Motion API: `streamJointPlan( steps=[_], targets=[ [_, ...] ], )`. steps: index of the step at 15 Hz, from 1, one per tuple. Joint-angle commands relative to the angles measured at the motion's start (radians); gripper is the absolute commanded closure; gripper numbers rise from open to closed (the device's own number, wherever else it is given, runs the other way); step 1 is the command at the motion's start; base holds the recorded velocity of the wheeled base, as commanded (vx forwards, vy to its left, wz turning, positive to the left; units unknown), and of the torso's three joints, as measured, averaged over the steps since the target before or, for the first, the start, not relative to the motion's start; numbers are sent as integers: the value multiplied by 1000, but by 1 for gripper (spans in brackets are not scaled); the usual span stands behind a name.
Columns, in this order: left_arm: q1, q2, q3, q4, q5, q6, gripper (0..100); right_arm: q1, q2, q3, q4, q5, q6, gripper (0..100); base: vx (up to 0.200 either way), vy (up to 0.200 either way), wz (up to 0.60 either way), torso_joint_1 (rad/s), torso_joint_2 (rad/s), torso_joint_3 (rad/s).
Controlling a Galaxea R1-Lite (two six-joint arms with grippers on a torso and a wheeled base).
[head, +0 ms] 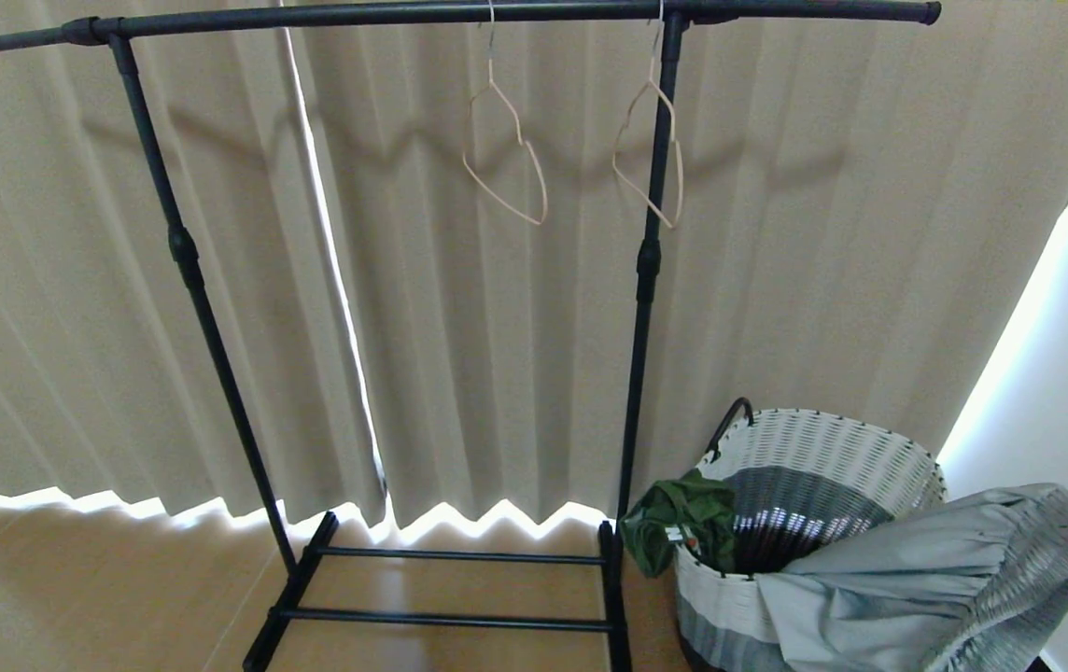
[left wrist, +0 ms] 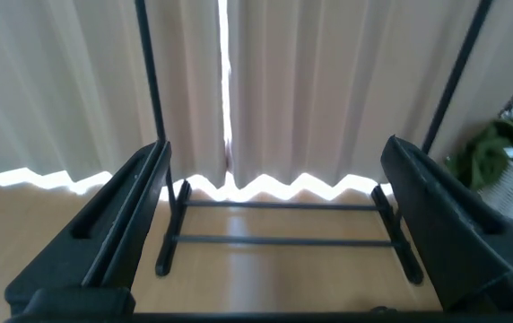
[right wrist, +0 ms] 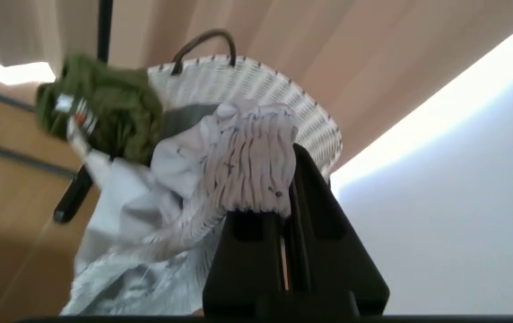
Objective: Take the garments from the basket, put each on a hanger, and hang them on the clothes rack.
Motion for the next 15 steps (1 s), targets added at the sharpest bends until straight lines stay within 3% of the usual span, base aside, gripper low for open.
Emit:
streamJointPlan(
  steps=[1, 6, 15],
  targets=[
    [0, 1, 0, 0, 0, 0, 0, 0, 1, -2, 1, 0, 0, 100, 0, 0, 0, 0, 0, 0],
    [0, 1, 0, 0, 0, 0, 0, 6, 4, -2, 1, 0, 0, 100, 0, 0, 0, 0, 0, 0],
    [0, 1, 0, 0, 2, -1, 0, 8, 4, -2, 0, 0, 0, 100, 0, 200, 0, 2, 1, 1]
  ],
)
